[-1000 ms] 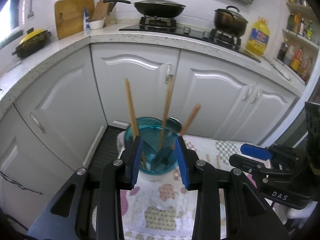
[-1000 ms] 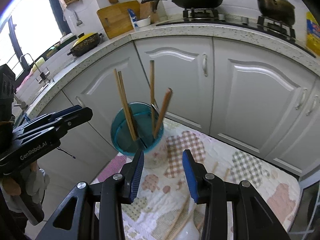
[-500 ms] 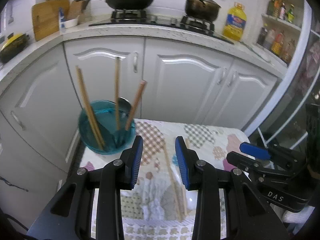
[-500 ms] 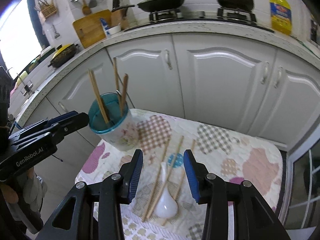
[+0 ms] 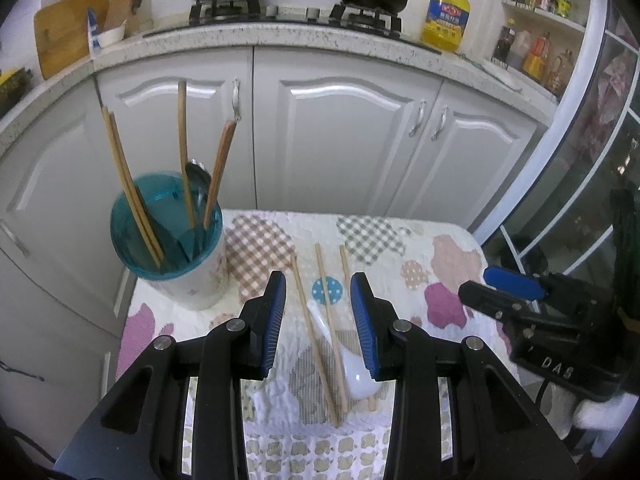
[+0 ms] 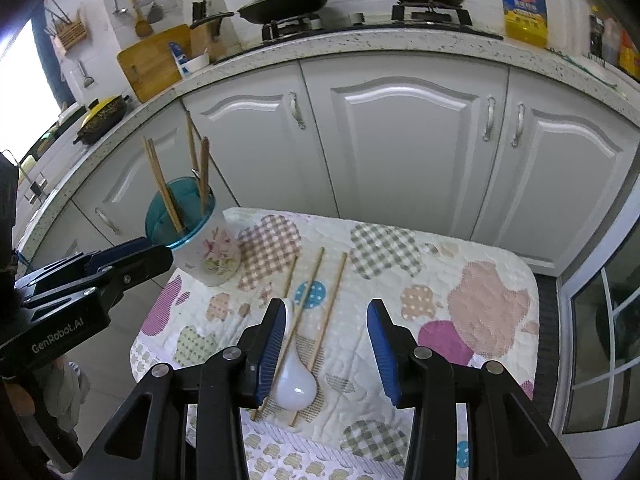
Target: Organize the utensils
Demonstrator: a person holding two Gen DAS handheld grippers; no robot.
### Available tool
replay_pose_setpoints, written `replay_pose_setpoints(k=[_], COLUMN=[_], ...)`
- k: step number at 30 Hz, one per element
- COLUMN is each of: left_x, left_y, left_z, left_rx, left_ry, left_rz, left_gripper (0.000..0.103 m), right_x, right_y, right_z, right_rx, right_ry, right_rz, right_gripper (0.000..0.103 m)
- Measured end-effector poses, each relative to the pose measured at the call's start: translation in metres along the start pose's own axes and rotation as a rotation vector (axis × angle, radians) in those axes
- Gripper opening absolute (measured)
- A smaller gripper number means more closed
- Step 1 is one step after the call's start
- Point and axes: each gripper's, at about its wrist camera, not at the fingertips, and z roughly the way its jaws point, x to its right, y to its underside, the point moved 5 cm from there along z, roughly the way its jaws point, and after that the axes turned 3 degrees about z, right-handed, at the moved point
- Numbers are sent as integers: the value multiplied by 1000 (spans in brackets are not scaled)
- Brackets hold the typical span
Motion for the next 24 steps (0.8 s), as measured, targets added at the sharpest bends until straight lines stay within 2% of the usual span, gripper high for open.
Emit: replay_pose_setpoints(k=[8, 20, 24], left_x=[-29, -35, -36], left_y=[26, 56, 53], left_z=[27, 85, 102], left_rx=[-86, -215, -232], left_ry=[-37, 0, 4], left_rz=[-38, -60, -66], left_gripper=[32, 32, 32], right_x=[18, 17, 18], right_y=[14, 30, 21], right_z=[24, 97, 127], right_rx=[-72, -200, -232], right_ry=[-12, -94, -108], right_rz=[58, 90, 110], right_gripper=[43, 43, 34])
